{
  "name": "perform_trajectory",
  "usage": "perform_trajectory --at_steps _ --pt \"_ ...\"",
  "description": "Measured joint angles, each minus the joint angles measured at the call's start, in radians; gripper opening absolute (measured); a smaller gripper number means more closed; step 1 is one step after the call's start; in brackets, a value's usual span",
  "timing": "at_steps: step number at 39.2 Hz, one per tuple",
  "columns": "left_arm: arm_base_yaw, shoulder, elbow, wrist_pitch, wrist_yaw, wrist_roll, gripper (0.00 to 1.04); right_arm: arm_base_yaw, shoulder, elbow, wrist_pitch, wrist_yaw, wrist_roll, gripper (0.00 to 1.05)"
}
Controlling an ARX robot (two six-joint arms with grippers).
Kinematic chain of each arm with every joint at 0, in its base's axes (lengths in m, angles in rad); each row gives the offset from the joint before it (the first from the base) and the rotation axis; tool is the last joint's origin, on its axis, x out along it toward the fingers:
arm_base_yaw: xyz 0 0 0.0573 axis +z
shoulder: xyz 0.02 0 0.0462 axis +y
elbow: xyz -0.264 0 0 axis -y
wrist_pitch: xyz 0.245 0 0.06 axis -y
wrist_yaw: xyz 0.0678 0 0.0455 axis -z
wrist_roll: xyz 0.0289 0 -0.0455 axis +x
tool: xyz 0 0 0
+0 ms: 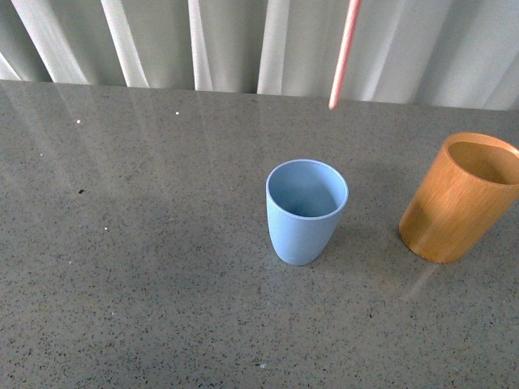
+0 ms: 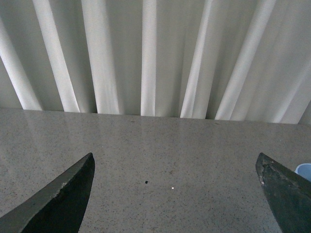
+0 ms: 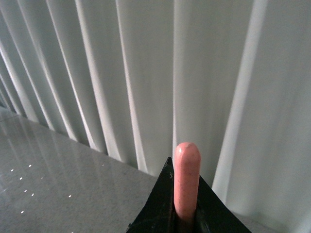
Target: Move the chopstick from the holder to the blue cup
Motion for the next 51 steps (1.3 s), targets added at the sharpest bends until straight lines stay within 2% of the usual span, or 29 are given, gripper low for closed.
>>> perform_trajectory --at_steps 10,35,51 --pt "0.000 0.000 0.000 0.000 0.000 0.000 0.98 0.025 0.126 -0.031 0.098 -0.014 0.006 0.01" --pt "0.000 0.000 0.000 0.000 0.000 0.000 0.98 -0.005 0.281 0.014 0.136 -0.060 -0.013 0.01" --pt "0.000 0.000 0.000 0.000 0.000 0.000 0.98 -0.018 0.364 0.008 0.172 -0.036 -0.009 0.01"
